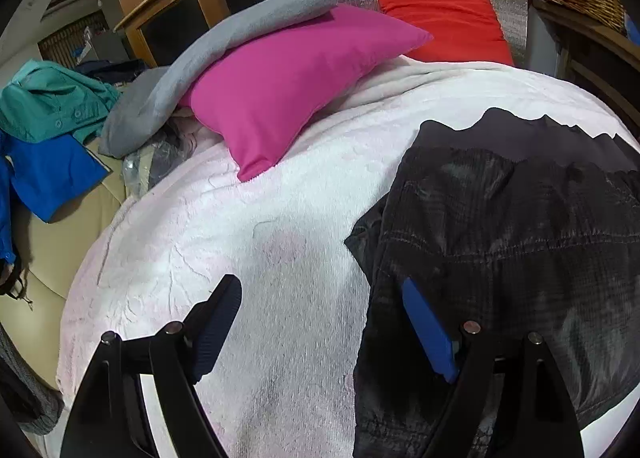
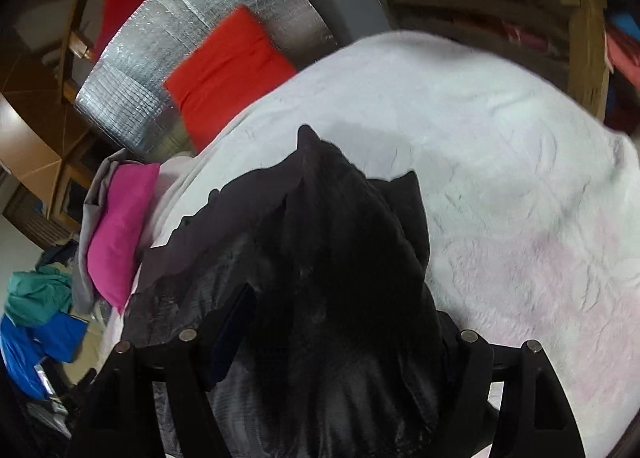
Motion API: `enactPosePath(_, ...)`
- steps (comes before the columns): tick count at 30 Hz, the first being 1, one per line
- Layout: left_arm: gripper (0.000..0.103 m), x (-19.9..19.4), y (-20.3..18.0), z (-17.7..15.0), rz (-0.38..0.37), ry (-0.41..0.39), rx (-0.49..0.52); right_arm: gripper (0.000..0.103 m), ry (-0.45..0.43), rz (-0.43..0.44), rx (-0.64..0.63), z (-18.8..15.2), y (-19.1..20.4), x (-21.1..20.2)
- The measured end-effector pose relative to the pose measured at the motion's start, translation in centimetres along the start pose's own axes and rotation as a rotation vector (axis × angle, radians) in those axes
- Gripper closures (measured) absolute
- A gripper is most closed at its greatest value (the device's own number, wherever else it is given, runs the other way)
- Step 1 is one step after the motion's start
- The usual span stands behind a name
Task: Fold large clothes
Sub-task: 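Grasp the folded jacket with both tools and lift it up together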
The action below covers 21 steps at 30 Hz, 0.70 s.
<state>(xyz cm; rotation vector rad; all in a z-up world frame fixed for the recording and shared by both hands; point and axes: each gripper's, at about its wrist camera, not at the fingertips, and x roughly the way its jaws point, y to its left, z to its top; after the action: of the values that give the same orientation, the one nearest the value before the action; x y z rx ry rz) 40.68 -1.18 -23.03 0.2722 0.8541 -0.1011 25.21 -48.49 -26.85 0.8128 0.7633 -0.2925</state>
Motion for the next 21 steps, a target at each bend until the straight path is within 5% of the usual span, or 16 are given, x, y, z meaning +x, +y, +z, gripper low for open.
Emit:
enactPosePath(3, 0.02, 0.2, 1.2, 0.1, -0.066, 0.022, -0.064, 0.024, 0.011, 0.006, 0.081, 0.4, -1.7, 0.1)
enactPosePath(9, 0.02, 1.3, 4.2, -0.2, -0.372, 0.079, -0.285, 0.024, -0.021, 0.054, 0.202, 1.3, -4.9, -1.5)
enactPosePath(15, 0.02, 5.4, 4.2, -1.3, -0.591, 0.259, -0.41, 0.024, 0.102, 0.138, 0.275, 1.9, -7.8, 0.7)
enactPosePath(21, 0.019, 6.9, 3.6, -1.7, -0.681, 0.31, -0.431, 0.024, 0.258, 0.33, 0.31, 1.7, -9.8, 4.2)
